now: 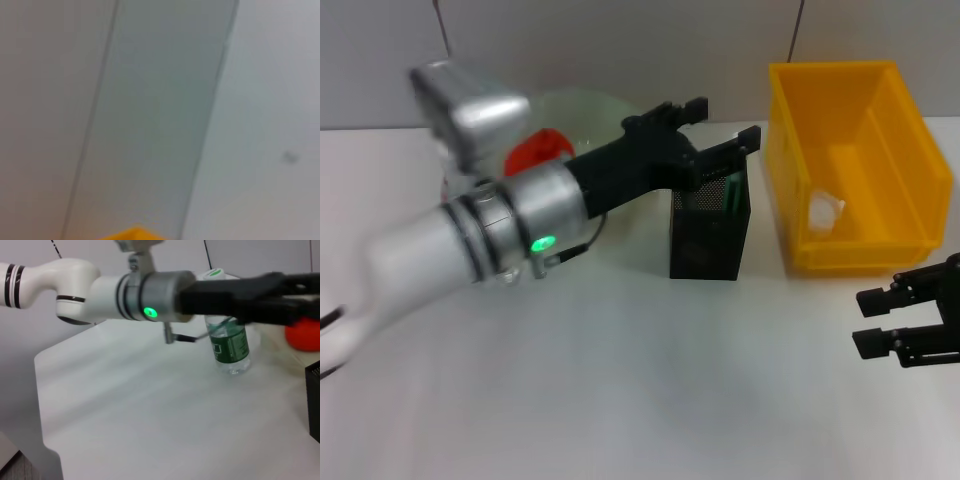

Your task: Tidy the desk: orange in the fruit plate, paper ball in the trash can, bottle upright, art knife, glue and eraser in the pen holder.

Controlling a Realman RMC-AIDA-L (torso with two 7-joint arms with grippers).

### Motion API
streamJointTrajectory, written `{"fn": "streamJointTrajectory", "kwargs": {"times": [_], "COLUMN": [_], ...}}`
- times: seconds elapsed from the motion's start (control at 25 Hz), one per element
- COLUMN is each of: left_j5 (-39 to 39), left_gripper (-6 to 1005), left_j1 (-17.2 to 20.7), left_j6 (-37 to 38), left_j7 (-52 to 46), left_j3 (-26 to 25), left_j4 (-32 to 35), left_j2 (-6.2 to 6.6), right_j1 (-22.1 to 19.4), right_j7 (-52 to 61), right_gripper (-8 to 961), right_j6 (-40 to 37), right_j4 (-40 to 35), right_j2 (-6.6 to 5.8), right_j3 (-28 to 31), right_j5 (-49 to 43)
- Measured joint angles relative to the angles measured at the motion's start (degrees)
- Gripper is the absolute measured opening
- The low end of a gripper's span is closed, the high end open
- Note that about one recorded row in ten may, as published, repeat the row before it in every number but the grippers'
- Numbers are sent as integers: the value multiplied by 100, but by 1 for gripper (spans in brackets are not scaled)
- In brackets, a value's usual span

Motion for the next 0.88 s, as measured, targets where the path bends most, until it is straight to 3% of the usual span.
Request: {"fn": "streamJointTrajectory", "kwargs": {"times": [0.12,0.16,0.28,0.32,0.48,0.68,0.76,0.8,0.84,0.88], "left_j5": [342,813,1054,1615,2507,3685,4215,4215,4804,4926], "left_gripper": [719,765,802,814,814,814,814,814,814,814], "left_j1": [581,1054,1290,1765,2461,2738,2755,2755,2755,2751], "left_j6": [784,1311,1547,1963,2825,4064,4637,4637,5074,5123], "left_j7": [-81,-279,-402,-653,-955,-1235,-1251,-1251,-1215,-1211], "left_j3": [-245,-564,-740,-1176,-2096,-3211,-3788,-3788,-4285,-4345], "left_j4": [484,935,1149,1579,1998,2050,1929,1929,1761,1729], "left_j2": [168,294,347,407,427,443,426,426,387,383], "right_j1": [4,17,30,40,81,73,65,57,44,29], "right_j7": [-67,-127,-181,-209,-310,-546,-689,-803,-924,-1056], "right_gripper": [526,526,526,526,526,526,525,525,525,525], "right_j6": [-31,-68,-83,-97,-111,-67,-53,-28,-9,27], "right_j4": [-44,-89,-149,-178,-196,-34,116,227,335,450], "right_j2": [41,86,127,142,153,157,164,169,173,177], "right_j3": [-3,-3,-4,-7,-38,-64,-68,-70,-71,-67], "right_j5": [18,24,26,27,87,259,311,343,366,383]}}
